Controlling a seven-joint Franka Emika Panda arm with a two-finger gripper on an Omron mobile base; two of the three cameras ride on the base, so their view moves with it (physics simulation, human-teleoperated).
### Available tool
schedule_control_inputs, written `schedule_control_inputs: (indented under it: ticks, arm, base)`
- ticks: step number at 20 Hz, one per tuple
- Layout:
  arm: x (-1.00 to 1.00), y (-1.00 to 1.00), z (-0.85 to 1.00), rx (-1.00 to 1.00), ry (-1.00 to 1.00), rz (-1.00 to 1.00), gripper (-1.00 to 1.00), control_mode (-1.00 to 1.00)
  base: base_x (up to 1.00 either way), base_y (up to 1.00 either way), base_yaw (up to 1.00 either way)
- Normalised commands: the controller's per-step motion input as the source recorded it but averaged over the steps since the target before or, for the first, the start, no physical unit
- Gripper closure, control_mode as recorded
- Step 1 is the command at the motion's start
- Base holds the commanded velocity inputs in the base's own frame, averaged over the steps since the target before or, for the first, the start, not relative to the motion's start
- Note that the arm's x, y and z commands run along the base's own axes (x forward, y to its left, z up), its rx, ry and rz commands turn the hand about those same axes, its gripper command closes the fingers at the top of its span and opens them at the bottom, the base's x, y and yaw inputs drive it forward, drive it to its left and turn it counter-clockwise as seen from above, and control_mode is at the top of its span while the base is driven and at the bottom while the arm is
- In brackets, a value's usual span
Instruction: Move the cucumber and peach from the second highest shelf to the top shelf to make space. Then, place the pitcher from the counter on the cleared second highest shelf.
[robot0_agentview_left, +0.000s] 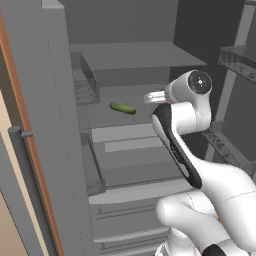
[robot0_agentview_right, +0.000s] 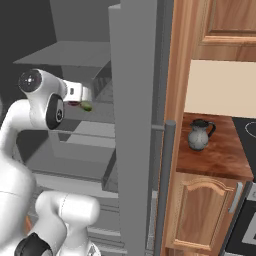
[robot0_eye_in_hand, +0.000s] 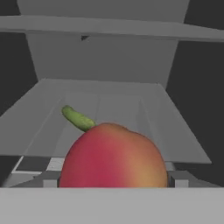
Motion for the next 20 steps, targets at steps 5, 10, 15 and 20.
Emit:
schedule_control_inputs:
  ticks: [5,10,15,20]
  arm:
    - [-0.81,0.13,0.66,0.0,-0.17,0.0,1.0,-1.0]
    - [-0.3,0.01,0.71,0.0,-0.3,0.0,1.0,-1.0]
    - [-0.02,0.0,0.75,0.0,-0.14,-0.01,1.0,-1.0]
    - [0.23,0.0,0.45,0.0,0.01,-0.03,1.0,-1.0]
  base:
    - [0.0,0.0,0.0]
    - [0.0,0.0,0.0]
    - [0.0,0.0,0.0]
    - [0.0,0.0,0.0]
